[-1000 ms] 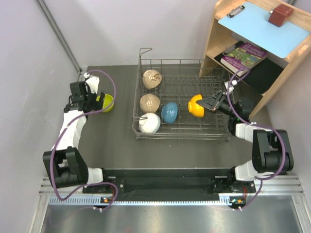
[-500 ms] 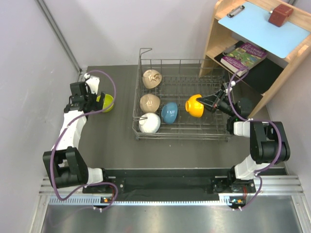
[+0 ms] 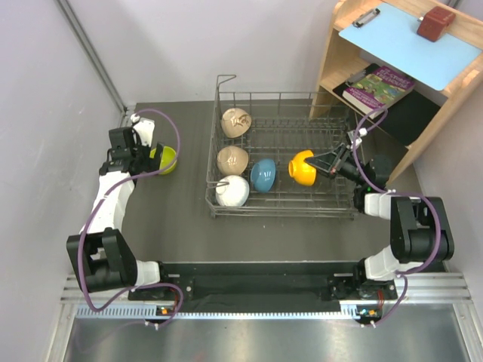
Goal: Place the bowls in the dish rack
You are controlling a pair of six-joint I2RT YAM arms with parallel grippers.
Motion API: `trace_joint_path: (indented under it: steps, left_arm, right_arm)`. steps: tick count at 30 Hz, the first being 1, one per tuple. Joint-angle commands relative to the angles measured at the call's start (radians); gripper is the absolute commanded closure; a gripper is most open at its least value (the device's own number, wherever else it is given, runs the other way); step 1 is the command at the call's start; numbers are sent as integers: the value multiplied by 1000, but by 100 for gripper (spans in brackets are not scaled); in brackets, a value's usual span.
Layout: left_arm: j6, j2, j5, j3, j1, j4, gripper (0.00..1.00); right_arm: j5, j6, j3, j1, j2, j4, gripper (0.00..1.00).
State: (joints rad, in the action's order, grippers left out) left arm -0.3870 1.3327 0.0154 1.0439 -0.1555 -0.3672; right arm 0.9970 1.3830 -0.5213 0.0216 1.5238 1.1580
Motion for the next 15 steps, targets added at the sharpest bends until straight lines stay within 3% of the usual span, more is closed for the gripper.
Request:
trace_joint_path:
  steps: [1, 7, 11, 15]
  left_arm:
    - [14, -10, -11, 27, -4, 27, 1]
    - [2, -15, -11, 7, -6, 37, 1]
    - [2, -18, -11, -4, -6, 44, 1]
    - [7, -17, -38, -8, -6, 45, 1]
  right_arm:
    - [-20, -145, -13, 15, -28, -35, 100]
    - [-47, -263, -40, 23, 5, -188, 100]
    - [-51, -276, -54, 37, 52, -196, 100]
    - [-46, -282, -66, 41, 84, -187, 93]
